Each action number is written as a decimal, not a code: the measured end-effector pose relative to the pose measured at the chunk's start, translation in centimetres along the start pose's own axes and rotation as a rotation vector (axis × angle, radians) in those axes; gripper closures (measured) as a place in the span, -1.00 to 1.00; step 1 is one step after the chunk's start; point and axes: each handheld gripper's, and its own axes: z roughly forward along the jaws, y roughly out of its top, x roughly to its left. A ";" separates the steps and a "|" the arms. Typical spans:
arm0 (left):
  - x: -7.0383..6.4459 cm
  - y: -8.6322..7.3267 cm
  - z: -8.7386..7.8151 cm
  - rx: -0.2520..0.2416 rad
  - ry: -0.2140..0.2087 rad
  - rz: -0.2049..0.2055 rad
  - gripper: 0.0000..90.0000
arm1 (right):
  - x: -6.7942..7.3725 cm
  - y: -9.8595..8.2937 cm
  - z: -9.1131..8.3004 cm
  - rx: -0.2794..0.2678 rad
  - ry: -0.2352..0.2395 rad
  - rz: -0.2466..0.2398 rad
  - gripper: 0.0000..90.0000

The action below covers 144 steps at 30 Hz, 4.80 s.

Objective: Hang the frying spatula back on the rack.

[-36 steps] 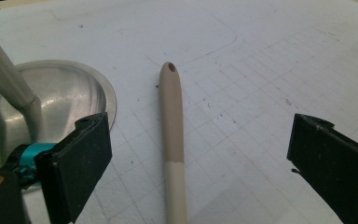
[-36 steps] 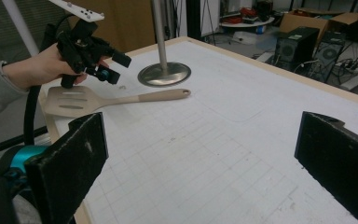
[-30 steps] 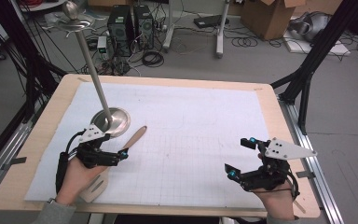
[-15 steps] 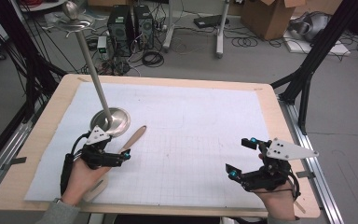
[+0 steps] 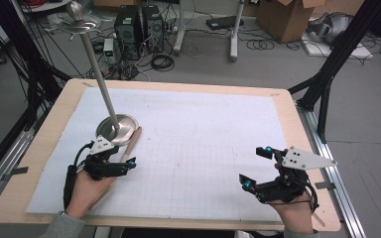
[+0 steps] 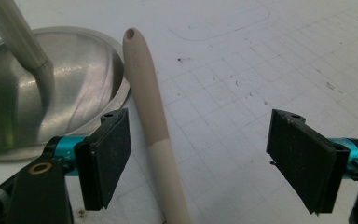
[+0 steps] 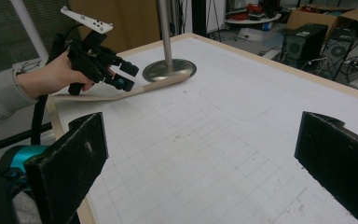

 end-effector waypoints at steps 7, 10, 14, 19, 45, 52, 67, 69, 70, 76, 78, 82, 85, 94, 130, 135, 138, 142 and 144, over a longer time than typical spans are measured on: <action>0.0 -0.6 0.3 0.017 0.014 -0.003 -0.44 | 0.0 0.0 0.2 0.005 0.002 0.000 -0.97; -0.1 -0.8 0.5 0.034 0.021 0.013 -0.39 | 0.0 0.0 0.2 0.005 0.001 -0.002 -0.97; -0.1 -1.1 0.7 0.040 0.020 0.010 -0.34 | 0.0 0.0 0.2 0.005 0.001 -0.007 -0.97; 0.1 -1.4 0.7 0.049 0.024 0.002 -0.25 | 0.0 -0.1 0.3 0.008 0.002 -0.002 -0.97; -0.3 -2.1 0.6 0.101 0.044 0.028 0.51 | 0.0 -0.2 0.4 0.016 0.005 -0.002 -0.97; -0.2 -2.2 0.6 0.099 0.049 0.026 0.64 | 0.0 -0.2 0.4 0.015 0.005 0.000 -0.97; -0.5 -2.0 0.6 0.112 0.052 0.026 0.72 | -0.1 -0.2 0.4 0.016 0.006 0.000 -0.97; -0.4 -2.0 0.5 0.113 0.053 0.019 0.72 | -0.1 -0.2 0.4 0.015 0.007 0.000 -0.97; -0.3 -2.0 0.5 0.110 0.053 0.013 0.72 | 0.0 -0.2 0.4 0.015 0.008 0.001 -0.97; 0.0 -1.9 0.1 0.095 0.051 0.005 0.72 | 0.0 -0.2 0.5 0.018 0.006 -0.003 -0.97; 0.0 -1.8 -0.1 0.088 0.044 0.007 0.72 | 0.0 -0.2 0.5 0.022 0.006 0.003 -0.97; 0.1 -1.4 -0.6 0.069 0.042 0.010 0.72 | 0.0 -0.2 0.5 0.021 0.006 0.002 -0.97; 0.3 -1.2 -0.9 0.057 0.036 0.009 0.72 | 0.0 -0.2 0.4 0.017 0.003 -0.001 -0.97; 1.1 -0.6 -2.2 0.022 0.019 -0.006 0.72 | 0.0 -0.2 0.4 0.016 0.004 0.001 -0.97; 5.0 1.1 -6.6 -0.079 -0.081 -0.021 0.72 | -0.2 -0.5 0.0 0.019 -0.008 0.007 -0.97; 5.3 1.3 -7.3 -0.106 -0.068 -0.024 0.73 | -0.2 -0.5 -0.1 0.017 -0.009 0.008 -0.97; 5.5 1.4 -7.8 -0.127 -0.067 -0.031 0.73 | -0.2 -0.5 -0.1 0.017 -0.009 0.007 -0.97; 5.9 1.6 -8.4 -0.148 -0.064 -0.039 0.73 | -0.2 -0.5 0.0 0.017 -0.007 0.008 -0.97; 6.2 1.6 -8.7 -0.157 -0.066 -0.044 0.73 | -0.2 -0.5 0.1 0.019 -0.007 0.008 -0.97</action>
